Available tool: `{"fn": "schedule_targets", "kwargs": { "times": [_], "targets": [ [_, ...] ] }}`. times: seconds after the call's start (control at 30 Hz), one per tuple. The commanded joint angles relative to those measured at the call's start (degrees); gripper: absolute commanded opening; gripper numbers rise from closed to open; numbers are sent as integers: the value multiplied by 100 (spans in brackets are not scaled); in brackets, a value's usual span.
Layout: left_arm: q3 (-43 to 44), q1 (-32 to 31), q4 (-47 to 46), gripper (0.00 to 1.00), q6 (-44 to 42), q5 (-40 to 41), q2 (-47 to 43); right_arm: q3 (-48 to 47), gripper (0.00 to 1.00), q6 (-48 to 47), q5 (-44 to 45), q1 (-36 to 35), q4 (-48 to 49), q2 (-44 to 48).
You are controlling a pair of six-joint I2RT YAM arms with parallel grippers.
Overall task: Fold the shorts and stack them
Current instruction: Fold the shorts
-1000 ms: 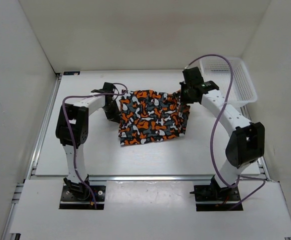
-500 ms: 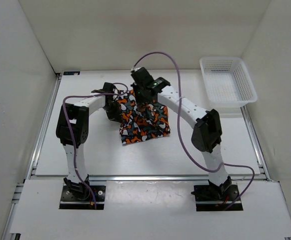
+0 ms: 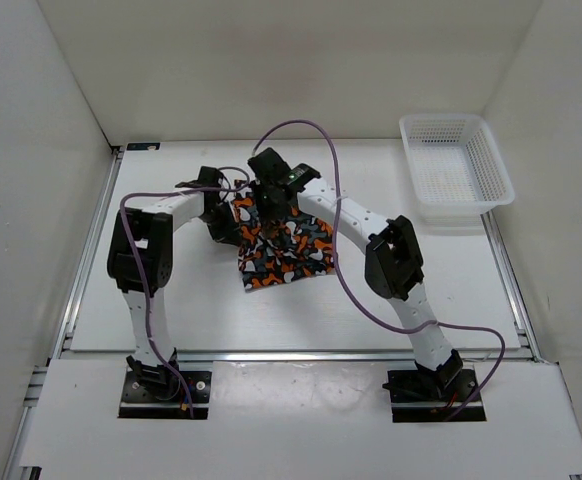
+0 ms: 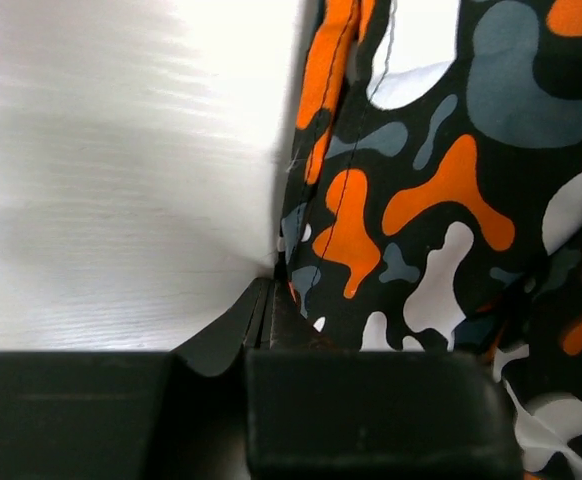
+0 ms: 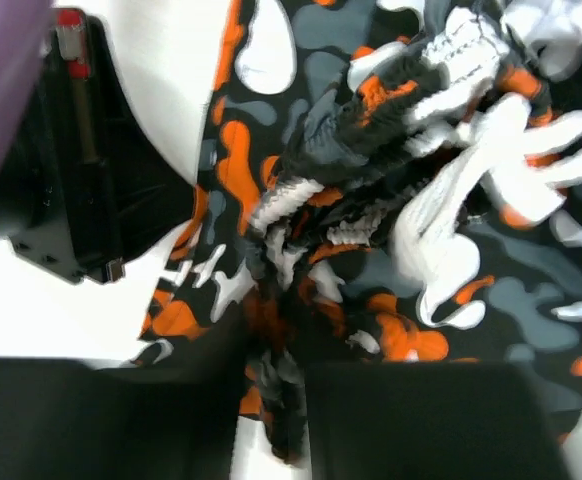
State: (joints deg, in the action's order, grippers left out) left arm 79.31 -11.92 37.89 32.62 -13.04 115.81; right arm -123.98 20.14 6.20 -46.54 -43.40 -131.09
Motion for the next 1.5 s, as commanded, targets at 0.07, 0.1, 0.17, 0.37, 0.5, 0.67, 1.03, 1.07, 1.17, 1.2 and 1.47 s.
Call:
{"fn": "schedule_targets", "kwargs": {
  "times": [0.07,0.1,0.17,0.37,0.5,0.67,1.03,1.07,1.17,1.2,1.47],
  "targets": [
    [-293,225,96,21,-229,249,-453,48,58,95,-1127,-13,682,223],
    [-293,330,96,25,-230,197,-541,215,69,95,-1295,-65,997,511],
    [-346,541,96,42,-353,135,-866,723,81,95,-1437,-65,1236,1012],
    [-57,990,543,41,-607,274,-1657,2235,74,43,-797,-4,1589,2549],
    [163,990,877,10,-661,407,-1983,3607,28,157,-164,215,1712,3570],
    [217,990,1080,10,-766,592,-2431,5004,89,419,1013,549,1318,5098],
    [58,990,1397,86,-1021,1145,-5163,5666,100,930,3230,2175,-520,6806],
    [-2,990,1449,88,-1021,1215,-5374,5744,100,982,3326,2341,-582,6868],
    [-55,990,1554,89,-959,1549,-6174,5798,100,983,3327,2632,-722,7018],
    [-56,990,1555,89,-881,1689,-6384,5859,100,983,3327,2633,-723,7114],
    [-293,990,1792,99,-713,2621,-7810,5982,100,983,3388,2887,-723,7413]
  ]
}}
